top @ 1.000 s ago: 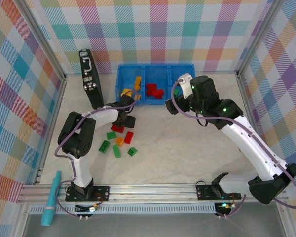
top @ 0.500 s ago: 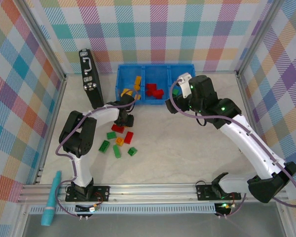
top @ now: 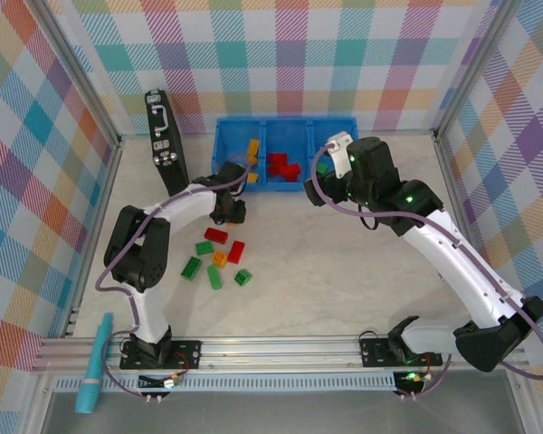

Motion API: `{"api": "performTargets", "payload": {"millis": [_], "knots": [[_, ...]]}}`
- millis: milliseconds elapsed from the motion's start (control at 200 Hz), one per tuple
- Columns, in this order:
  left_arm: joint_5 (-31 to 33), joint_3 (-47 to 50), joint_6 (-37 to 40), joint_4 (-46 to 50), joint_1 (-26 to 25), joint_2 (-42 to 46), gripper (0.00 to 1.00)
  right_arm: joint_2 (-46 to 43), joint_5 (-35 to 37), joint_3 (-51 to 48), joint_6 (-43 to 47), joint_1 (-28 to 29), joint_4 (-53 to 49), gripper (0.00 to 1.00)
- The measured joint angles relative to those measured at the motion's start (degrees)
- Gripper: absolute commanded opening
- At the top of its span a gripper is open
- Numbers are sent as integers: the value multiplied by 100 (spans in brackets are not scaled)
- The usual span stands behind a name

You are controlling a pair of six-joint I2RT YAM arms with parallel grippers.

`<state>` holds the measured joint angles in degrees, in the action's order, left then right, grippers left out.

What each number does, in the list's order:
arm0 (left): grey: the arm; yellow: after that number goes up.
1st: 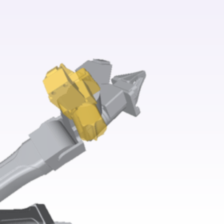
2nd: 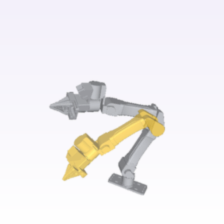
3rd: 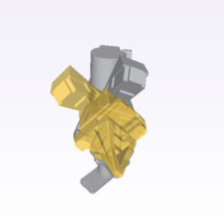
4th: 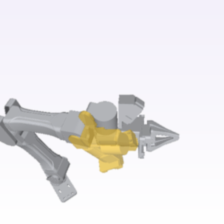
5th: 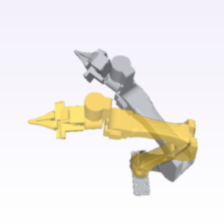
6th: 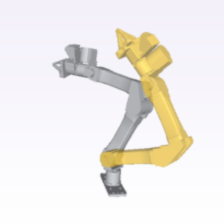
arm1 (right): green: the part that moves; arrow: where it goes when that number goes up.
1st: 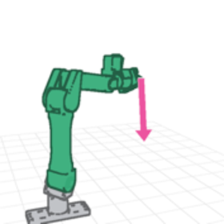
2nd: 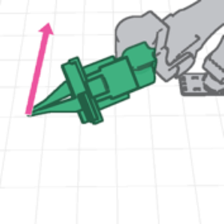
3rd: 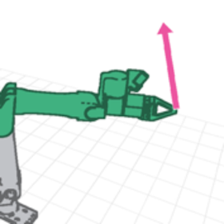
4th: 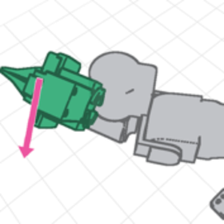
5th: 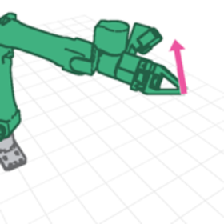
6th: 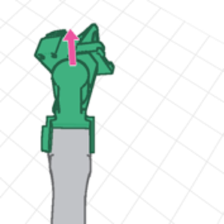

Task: Sort the legos into containers by color
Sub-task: Pick up the lego from the center of the table, then place the lego in the container.

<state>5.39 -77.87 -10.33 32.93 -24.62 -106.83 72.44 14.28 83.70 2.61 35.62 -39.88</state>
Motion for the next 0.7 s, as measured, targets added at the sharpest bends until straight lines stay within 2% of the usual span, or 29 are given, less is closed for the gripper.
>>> {"api": "performTargets", "payload": {"millis": [185, 325, 590, 695], "knots": [[184, -767, -79, -232, 0, 426, 34, -17, 2, 0, 4, 0, -7, 99], [529, -1110, -127, -621, -2, 376, 35, -20, -20, 0, 4, 0, -7, 99], [1128, -2028, -356, -1298, 13, -824, 35, -289, -46, 0, 7, 0, -4, 99], [1228, -2380, -376, -1364, 42, -1355, 42, -424, -46, 0, 28, 0, -4, 99]]}}
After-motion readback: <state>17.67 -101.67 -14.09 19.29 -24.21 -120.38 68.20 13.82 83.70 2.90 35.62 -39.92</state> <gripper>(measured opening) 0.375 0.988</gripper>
